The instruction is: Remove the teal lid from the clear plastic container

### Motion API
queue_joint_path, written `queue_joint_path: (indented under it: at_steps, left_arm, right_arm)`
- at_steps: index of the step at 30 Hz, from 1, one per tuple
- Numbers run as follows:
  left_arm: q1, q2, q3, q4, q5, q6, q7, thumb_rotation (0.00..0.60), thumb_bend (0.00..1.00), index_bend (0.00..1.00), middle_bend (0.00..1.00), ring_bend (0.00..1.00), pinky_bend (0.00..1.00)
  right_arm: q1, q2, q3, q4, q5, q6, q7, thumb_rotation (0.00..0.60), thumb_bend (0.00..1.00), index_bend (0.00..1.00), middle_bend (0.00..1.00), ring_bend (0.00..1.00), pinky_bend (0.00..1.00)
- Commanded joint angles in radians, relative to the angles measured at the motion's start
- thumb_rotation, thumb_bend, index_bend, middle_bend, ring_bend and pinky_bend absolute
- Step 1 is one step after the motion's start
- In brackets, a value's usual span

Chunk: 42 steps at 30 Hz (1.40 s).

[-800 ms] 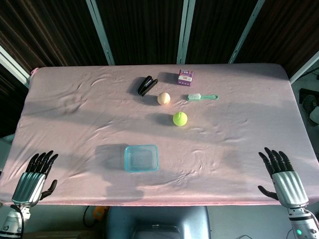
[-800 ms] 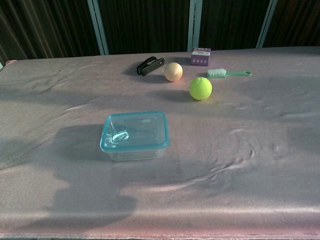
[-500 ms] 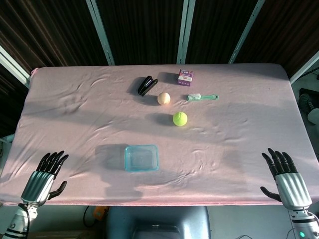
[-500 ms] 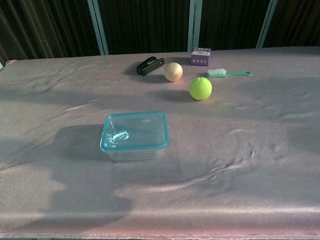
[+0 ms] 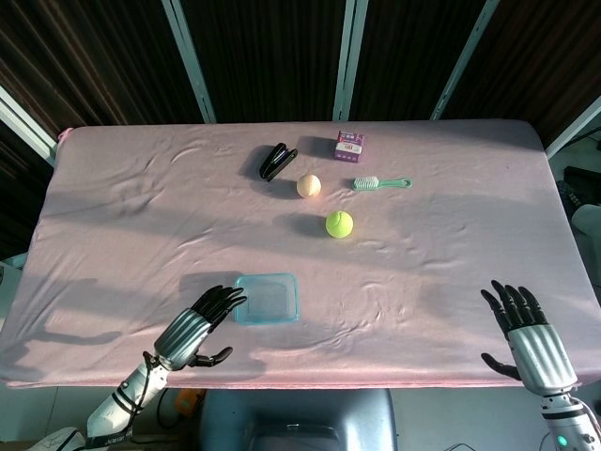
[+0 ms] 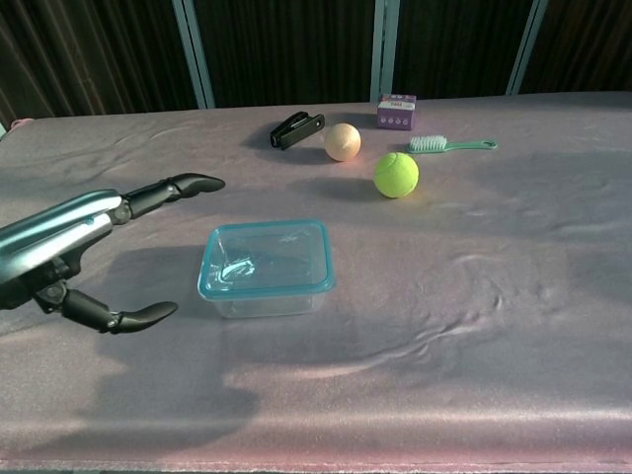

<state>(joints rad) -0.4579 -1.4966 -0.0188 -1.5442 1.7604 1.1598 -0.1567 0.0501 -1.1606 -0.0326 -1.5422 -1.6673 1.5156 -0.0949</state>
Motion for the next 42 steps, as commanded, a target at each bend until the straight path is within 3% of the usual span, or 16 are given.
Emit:
queue_joint_path:
  at_steps: [1, 6, 12, 27, 37, 42]
  left_arm:
    - [-0.068, -0.101, -0.069, 0.022, -0.101, -0.098, 0.129, 0.6, 0.28, 0.0, 0.0, 0.0, 0.0]
    - [-0.105, -0.173, -0.103, 0.083, -0.175, -0.141, 0.251, 0.6, 0.28, 0.0, 0.0, 0.0, 0.0]
    - [-0.136, -0.211, -0.123, 0.116, -0.259, -0.189, 0.299, 0.6, 0.28, 0.0, 0.0, 0.0, 0.0]
    - [-0.192, -0.195, -0.141, 0.1, -0.4, -0.264, 0.364, 0.6, 0.27, 0.0, 0.0, 0.0, 0.0]
    - [-0.215, -0.188, -0.134, 0.109, -0.428, -0.268, 0.362, 0.6, 0.27, 0.0, 0.0, 0.0, 0.0]
    - [-0.228, -0.197, -0.132, 0.13, -0.448, -0.276, 0.366, 0.6, 0.27, 0.0, 0.01, 0.1, 0.06]
  right_arm:
    - [0.001, 0.004, -0.001, 0.001, 0.003, -0.003, 0.007, 0.6, 0.24, 0.0, 0.0, 0.0, 0.0]
    - [-0.001, 0.01, 0.001, 0.001, 0.001, 0.006, 0.021, 0.6, 0.24, 0.0, 0.0, 0.0, 0.0]
    - [-0.003, 0.017, 0.003, 0.0, 0.002, 0.012, 0.036, 0.6, 0.24, 0.0, 0.0, 0.0, 0.0]
    - [-0.004, 0.025, 0.005, 0.001, 0.005, 0.014, 0.053, 0.6, 0.25, 0.0, 0.0, 0.0, 0.0]
    - [-0.004, 0.027, 0.005, 0.0, 0.003, 0.014, 0.055, 0.6, 0.24, 0.0, 0.0, 0.0, 0.0]
    - [-0.004, 0.027, 0.005, -0.001, 0.002, 0.015, 0.055, 0.6, 0.25, 0.0, 0.0, 0.0, 0.0]
